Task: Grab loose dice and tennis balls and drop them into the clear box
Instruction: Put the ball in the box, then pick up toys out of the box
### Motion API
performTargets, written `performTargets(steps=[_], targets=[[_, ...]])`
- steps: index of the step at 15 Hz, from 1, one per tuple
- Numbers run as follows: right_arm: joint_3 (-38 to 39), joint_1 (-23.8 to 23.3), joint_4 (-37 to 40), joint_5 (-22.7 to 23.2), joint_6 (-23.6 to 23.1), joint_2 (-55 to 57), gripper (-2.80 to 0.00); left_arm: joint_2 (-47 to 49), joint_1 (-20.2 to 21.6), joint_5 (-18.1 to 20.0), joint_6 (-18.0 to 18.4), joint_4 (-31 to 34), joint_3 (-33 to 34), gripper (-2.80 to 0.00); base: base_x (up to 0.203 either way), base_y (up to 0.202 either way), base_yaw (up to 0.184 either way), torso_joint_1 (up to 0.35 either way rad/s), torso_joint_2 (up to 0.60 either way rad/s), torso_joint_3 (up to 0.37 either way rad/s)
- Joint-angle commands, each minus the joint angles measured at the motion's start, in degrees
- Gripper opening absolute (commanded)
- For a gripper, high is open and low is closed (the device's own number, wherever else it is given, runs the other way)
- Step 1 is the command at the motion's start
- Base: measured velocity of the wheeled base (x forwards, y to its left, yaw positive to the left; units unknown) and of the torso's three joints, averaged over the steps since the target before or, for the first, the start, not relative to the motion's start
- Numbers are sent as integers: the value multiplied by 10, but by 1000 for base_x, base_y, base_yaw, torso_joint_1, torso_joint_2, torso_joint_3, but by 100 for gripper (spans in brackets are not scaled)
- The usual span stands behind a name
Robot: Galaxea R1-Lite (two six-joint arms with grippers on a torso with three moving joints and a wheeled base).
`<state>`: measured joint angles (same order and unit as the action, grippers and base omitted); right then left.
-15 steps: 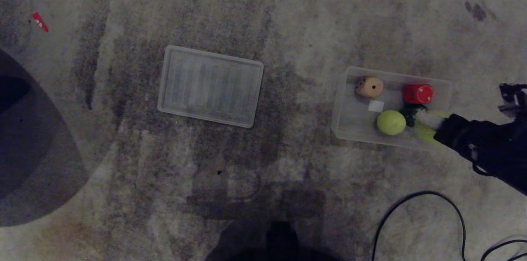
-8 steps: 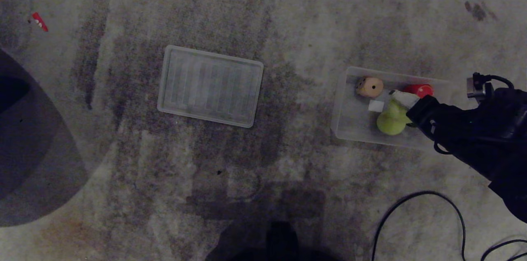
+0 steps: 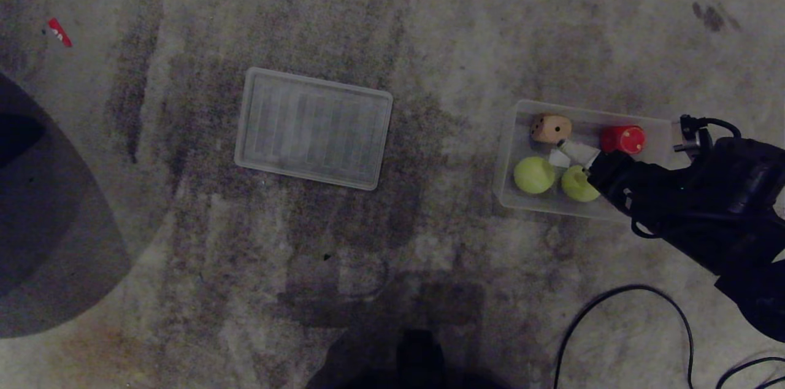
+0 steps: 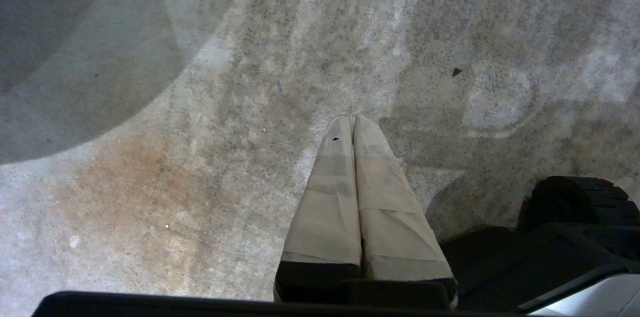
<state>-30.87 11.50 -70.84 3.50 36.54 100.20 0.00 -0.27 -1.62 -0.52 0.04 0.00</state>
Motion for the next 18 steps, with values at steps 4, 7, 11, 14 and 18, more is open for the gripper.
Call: performTargets(steps=[4,7,11,14,18], targets=[[91,-3,19,6,-27,-113,-280,1,0,0,0,0,1,-280,0,0,0,0,0,0],[158,-1,98,12,-75,-211,-280,1,0,0,0,0,1,-280,0,0,0,0,0,0],[198,-3,303,4,-175,-373,-280,1,0,0,0,0,1,-280,0,0,0,0,0,0],[225,-26,458,-1,-247,-524,-280,1,0,0,0,0,1,-280,0,0,0,0,0,0],[264,-88,642,-4,-292,-724,-280,1,0,0,0,0,1,-280,0,0,0,0,0,0]])
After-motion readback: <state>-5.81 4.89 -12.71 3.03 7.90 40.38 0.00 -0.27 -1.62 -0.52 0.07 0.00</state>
